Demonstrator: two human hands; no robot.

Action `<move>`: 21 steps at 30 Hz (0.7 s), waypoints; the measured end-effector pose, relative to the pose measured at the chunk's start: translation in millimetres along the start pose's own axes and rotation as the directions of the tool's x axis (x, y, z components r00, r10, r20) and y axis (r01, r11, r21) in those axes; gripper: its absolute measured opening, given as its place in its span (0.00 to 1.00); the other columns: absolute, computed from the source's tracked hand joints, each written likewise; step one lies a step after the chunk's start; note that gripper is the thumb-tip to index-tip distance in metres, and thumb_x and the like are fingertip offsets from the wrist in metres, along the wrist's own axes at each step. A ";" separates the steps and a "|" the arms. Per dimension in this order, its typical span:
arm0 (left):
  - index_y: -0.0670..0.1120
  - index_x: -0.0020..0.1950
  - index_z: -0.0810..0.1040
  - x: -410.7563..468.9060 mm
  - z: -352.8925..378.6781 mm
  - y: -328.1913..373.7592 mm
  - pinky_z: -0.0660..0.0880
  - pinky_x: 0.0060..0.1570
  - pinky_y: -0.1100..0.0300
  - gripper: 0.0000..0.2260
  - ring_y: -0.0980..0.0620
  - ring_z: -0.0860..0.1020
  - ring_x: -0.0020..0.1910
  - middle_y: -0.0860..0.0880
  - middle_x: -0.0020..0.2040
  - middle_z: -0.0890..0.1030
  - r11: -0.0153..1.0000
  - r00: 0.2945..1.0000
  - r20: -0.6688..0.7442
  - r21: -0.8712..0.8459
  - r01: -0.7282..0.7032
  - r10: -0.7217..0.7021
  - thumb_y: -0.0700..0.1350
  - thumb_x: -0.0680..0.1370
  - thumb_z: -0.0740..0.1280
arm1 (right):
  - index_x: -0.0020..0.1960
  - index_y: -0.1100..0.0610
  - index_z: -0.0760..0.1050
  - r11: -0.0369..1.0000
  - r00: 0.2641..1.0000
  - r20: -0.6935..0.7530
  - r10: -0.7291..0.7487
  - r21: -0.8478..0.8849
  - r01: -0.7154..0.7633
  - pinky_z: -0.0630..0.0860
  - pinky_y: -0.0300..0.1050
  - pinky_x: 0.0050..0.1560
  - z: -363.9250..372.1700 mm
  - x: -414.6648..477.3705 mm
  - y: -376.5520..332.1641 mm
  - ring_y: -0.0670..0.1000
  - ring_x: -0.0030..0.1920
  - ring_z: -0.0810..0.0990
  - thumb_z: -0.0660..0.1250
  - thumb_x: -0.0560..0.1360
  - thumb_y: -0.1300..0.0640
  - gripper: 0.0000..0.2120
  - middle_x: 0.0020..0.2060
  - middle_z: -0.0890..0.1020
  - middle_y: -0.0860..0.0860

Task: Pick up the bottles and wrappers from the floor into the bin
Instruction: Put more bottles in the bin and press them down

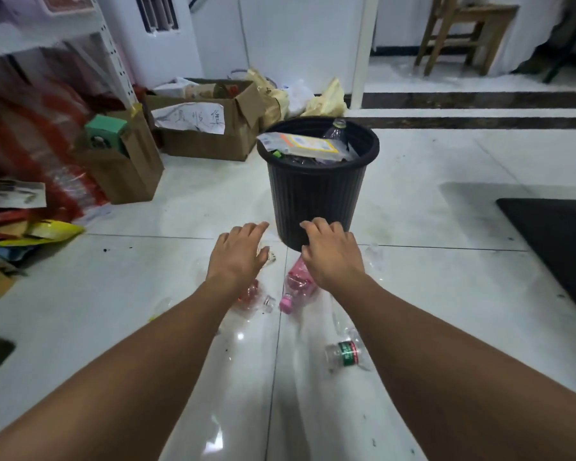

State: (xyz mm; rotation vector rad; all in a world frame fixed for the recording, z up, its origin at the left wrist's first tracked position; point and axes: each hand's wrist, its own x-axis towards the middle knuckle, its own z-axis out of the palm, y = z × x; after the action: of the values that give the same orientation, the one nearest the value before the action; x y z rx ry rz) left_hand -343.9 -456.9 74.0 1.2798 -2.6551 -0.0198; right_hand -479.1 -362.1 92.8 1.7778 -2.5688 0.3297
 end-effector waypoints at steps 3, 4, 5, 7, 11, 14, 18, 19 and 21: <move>0.51 0.75 0.59 -29.6 17.2 -31.0 0.63 0.67 0.53 0.23 0.48 0.67 0.69 0.49 0.72 0.67 0.996 0.995 0.064 0.048 0.078 -0.081 0.51 0.81 0.58 | 0.75 0.54 0.60 0.999 0.999 0.031 0.041 0.029 -0.042 0.66 0.52 0.64 21.3 -16.0 -15.0 0.56 0.65 0.68 0.56 0.80 0.55 0.23 0.68 0.68 0.52; 0.50 0.76 0.59 -38.2 22.1 -42.5 0.63 0.67 0.52 0.23 0.47 0.66 0.70 0.49 0.72 0.67 0.994 0.992 0.085 0.067 0.092 -0.097 0.51 0.81 0.58 | 0.74 0.54 0.61 0.998 0.998 0.042 0.044 0.037 -0.045 0.66 0.53 0.65 29.1 -22.0 -22.8 0.57 0.65 0.68 0.56 0.80 0.55 0.23 0.68 0.69 0.53; 0.50 0.76 0.59 -47.1 27.6 -53.5 0.62 0.67 0.52 0.24 0.47 0.66 0.70 0.49 0.73 0.67 0.992 0.988 0.108 0.077 0.103 -0.111 0.51 0.81 0.58 | 0.74 0.55 0.61 0.999 0.998 0.058 0.035 0.039 -0.038 0.66 0.54 0.65 37.9 -28.8 -31.3 0.57 0.65 0.68 0.56 0.80 0.54 0.23 0.68 0.69 0.53; 0.50 0.76 0.59 -62.7 40.3 -67.7 0.62 0.67 0.52 0.24 0.47 0.65 0.70 0.49 0.73 0.66 0.988 0.982 0.137 0.093 0.120 -0.132 0.51 0.80 0.58 | 0.73 0.55 0.61 1.000 0.996 0.087 0.002 0.030 -0.005 0.65 0.54 0.64 55.9 -41.6 -42.2 0.57 0.66 0.69 0.56 0.80 0.53 0.22 0.68 0.69 0.53; 0.49 0.75 0.60 -87.9 60.7 -88.0 0.63 0.65 0.52 0.24 0.46 0.66 0.69 0.48 0.72 0.66 0.977 0.967 0.153 0.099 0.189 -0.203 0.52 0.81 0.58 | 0.74 0.54 0.61 1.000 0.996 0.091 -0.005 0.031 0.002 0.63 0.53 0.67 77.1 -52.8 -50.2 0.57 0.68 0.67 0.56 0.81 0.52 0.22 0.69 0.69 0.54; 0.48 0.75 0.60 -107.7 76.8 -101.9 0.62 0.66 0.50 0.25 0.45 0.65 0.69 0.47 0.73 0.65 0.958 0.943 0.177 0.105 0.267 -0.282 0.52 0.80 0.59 | 0.75 0.54 0.59 0.999 0.992 0.120 0.026 0.024 -0.029 0.62 0.53 0.69 88.2 -62.2 -53.9 0.57 0.71 0.63 0.56 0.81 0.53 0.23 0.71 0.66 0.54; 0.46 0.75 0.59 -127.2 86.6 -121.7 0.61 0.66 0.47 0.28 0.41 0.66 0.68 0.43 0.72 0.64 0.893 0.878 0.179 0.161 0.420 -0.445 0.55 0.78 0.61 | 0.74 0.54 0.59 0.997 0.989 0.133 0.062 0.042 -0.069 0.62 0.52 0.68 99.2 -71.1 -59.5 0.57 0.71 0.64 0.55 0.81 0.53 0.22 0.71 0.66 0.54; 0.45 0.74 0.58 -131.2 86.9 -126.7 0.62 0.66 0.46 0.30 0.40 0.66 0.67 0.42 0.71 0.64 0.872 0.857 0.178 0.183 0.454 -0.484 0.56 0.77 0.62 | 0.74 0.54 0.60 0.997 0.989 0.136 0.055 0.040 -0.061 0.62 0.52 0.67 101.4 -73.4 -61.1 0.57 0.70 0.65 0.55 0.81 0.53 0.22 0.70 0.67 0.54; 0.44 0.75 0.56 -136.8 87.3 -136.1 0.63 0.66 0.45 0.35 0.38 0.66 0.67 0.39 0.70 0.64 0.830 0.807 0.200 0.196 0.523 -0.556 0.59 0.75 0.65 | 0.74 0.54 0.61 0.998 0.989 0.140 0.037 0.038 -0.042 0.63 0.52 0.66 105.7 -78.1 -62.4 0.56 0.68 0.67 0.55 0.81 0.53 0.22 0.69 0.68 0.53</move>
State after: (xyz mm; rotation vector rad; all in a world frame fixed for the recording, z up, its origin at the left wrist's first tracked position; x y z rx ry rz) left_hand -171.1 -442.3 -47.6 2.1767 -2.4023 -0.0935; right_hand -380.7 -329.0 -9.1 1.8283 -2.7136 0.2691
